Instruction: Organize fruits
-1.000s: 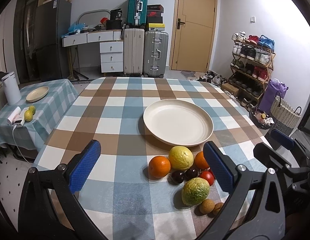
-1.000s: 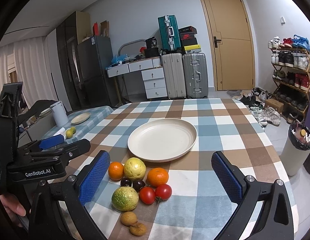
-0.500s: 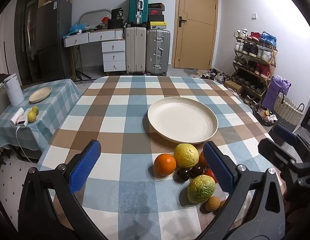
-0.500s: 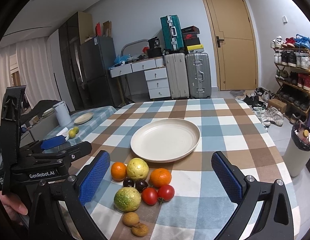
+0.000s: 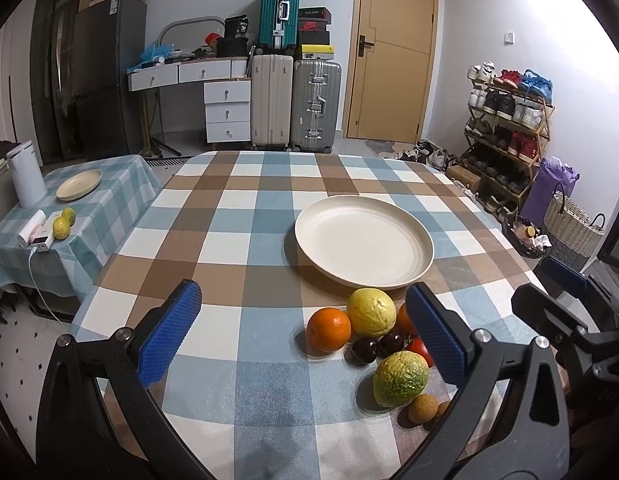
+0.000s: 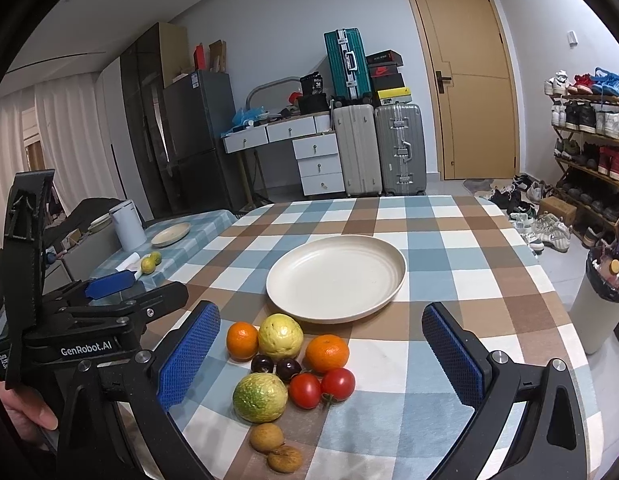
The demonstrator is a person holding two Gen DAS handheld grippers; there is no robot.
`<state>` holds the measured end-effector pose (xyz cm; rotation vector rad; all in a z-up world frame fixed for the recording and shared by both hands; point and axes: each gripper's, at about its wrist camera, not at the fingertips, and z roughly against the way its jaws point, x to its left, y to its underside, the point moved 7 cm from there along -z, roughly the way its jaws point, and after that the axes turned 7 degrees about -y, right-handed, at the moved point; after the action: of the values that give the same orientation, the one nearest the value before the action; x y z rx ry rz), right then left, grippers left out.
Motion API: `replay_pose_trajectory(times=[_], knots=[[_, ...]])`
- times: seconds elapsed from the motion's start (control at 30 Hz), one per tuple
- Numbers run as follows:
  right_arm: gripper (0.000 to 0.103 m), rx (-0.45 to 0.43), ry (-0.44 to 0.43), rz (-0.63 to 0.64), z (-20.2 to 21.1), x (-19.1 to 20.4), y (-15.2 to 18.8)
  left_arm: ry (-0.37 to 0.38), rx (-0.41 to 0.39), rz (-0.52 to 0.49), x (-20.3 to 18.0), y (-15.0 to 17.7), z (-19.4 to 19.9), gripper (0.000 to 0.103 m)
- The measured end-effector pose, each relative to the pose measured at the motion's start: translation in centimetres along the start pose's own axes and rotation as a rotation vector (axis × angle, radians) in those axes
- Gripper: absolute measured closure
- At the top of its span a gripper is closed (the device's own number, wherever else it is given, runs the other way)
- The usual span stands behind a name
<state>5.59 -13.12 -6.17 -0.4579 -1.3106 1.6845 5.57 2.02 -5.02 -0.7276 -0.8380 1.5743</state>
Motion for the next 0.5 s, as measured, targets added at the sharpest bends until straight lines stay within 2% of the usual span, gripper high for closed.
replay_pose_trajectory(times=[0.27,0.5], knots=[[0.000,-0.001,-0.008,-0.007,-0.1,-0.1,0.1,0.008,0.019,0.000,0.2,0.4,-0.8,0.001],[0.000,0.011,-0.018,-0.015,-0.8,-0.5,0.3,0.055,0.083,0.031,0.5,1.1,-3.0,0.001]])
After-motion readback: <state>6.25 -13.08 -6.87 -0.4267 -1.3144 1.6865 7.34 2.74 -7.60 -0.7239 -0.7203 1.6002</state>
